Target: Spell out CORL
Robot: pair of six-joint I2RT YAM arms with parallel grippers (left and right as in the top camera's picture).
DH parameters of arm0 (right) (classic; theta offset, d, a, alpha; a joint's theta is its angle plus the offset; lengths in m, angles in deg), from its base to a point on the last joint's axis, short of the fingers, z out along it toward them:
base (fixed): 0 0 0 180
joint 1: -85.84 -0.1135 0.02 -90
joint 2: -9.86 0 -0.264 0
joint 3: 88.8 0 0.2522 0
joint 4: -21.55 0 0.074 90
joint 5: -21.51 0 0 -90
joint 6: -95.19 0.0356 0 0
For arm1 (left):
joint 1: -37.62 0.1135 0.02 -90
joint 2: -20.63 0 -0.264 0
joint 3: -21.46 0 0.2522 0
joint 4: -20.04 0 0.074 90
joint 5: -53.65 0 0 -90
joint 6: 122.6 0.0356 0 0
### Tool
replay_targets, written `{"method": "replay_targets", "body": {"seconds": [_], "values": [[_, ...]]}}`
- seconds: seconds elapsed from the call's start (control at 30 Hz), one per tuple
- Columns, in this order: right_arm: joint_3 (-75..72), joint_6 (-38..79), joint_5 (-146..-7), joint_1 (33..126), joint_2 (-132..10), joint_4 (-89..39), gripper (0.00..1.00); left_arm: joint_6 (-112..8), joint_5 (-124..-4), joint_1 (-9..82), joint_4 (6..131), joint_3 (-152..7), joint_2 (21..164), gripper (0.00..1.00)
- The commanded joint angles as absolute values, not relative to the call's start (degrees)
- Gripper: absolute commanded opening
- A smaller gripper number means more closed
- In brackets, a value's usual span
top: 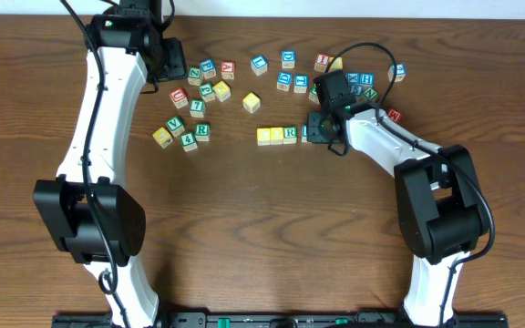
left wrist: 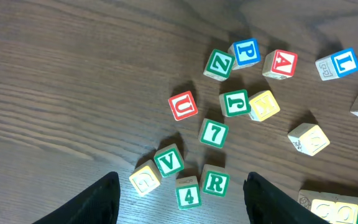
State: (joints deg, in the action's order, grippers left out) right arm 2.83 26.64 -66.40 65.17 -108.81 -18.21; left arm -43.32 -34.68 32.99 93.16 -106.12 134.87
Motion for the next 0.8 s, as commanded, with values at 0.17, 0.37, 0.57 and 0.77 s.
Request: {"method": "replay_targets", "body": {"seconds": [0.17, 0.37, 0.57, 0.77], "values": [[2.5, 25.7, -68.0, 64.6, -109.6, -17.7, 0.19, -44.1, -35.9, 33.0, 93.1, -105.8, 135.7, 0.63], [2.5, 25.7, -68.0, 63.8, -109.6, -16.9, 0.19, -44.1, -35.9, 33.0, 93.1, -105.8, 135.7, 0.64], [2.5, 25.3, -68.0, 63.5, -109.6, -16.6, 0.19, -44.1, -35.9, 33.0, 93.2, -105.8, 135.7, 0.64], [2.5, 25.3, -66.9, 63.7, -109.6, -16.7, 0.21, -44.1, -35.9, 32.6, 93.2, -105.8, 135.7, 0.63]]}}
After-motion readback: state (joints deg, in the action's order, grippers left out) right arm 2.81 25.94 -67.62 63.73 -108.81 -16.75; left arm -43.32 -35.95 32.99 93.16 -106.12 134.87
